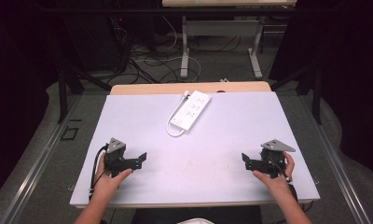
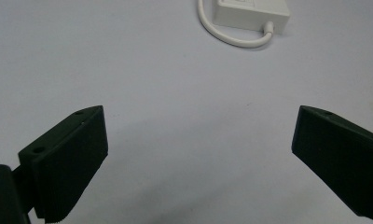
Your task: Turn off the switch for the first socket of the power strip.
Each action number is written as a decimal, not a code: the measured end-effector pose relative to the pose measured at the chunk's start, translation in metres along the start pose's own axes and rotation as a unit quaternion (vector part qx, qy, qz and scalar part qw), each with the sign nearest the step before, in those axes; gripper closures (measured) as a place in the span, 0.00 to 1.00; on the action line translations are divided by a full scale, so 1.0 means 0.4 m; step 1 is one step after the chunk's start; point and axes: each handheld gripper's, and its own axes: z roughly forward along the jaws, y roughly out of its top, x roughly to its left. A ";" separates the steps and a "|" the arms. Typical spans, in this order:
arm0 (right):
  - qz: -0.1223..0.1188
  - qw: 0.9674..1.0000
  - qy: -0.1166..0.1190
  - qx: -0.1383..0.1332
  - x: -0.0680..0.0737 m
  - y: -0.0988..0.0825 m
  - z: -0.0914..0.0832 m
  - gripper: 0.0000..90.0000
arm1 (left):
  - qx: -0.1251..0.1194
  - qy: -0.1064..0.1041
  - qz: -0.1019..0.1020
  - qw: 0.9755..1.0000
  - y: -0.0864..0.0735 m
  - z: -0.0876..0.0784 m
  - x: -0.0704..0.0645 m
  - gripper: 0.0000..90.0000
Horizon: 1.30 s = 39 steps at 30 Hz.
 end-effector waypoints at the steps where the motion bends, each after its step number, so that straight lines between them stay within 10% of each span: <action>1: -0.005 1.000 -0.003 0.002 0.000 0.002 0.001 0.16 | 0.001 0.000 -0.001 1.000 0.000 -0.001 0.001 0.04; 39: -0.072 0.995 0.061 0.042 0.089 0.140 0.075 0.18 | 0.021 0.004 -0.025 0.999 -0.003 -0.019 0.011 0.16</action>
